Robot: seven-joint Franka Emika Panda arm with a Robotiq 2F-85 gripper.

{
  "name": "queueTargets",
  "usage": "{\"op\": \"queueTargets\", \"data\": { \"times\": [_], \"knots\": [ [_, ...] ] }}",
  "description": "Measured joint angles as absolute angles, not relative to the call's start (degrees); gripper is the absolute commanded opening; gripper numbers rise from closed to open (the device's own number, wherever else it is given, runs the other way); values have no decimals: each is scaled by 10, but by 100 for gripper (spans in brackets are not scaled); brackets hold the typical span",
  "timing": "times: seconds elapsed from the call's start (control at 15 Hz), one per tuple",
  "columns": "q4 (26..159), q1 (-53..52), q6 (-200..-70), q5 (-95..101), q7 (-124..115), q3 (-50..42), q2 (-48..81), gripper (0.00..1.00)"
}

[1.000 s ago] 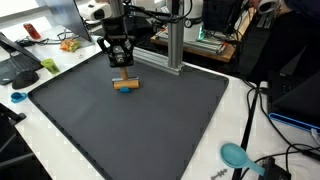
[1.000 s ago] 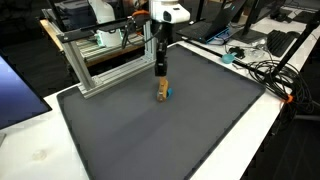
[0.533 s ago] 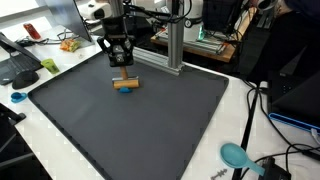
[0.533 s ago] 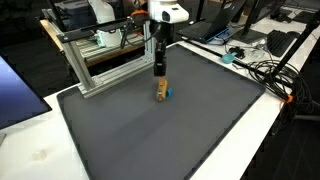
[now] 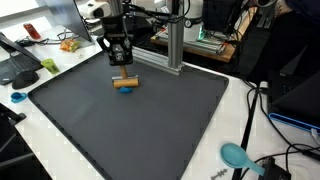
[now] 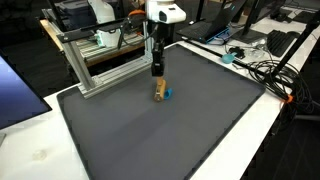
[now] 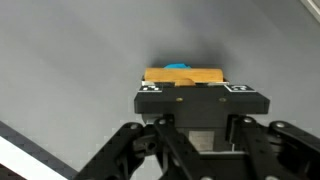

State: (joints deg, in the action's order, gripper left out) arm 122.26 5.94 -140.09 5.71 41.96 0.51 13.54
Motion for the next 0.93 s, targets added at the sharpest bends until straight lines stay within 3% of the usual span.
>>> {"op": "queueTargets", "data": {
  "times": [0.4,0.93],
  "knots": [
    [1238,65,-1396,58,423,-4,122,23],
    [1255,84,-1289,96,435,-49,105,23]
  ]
}}
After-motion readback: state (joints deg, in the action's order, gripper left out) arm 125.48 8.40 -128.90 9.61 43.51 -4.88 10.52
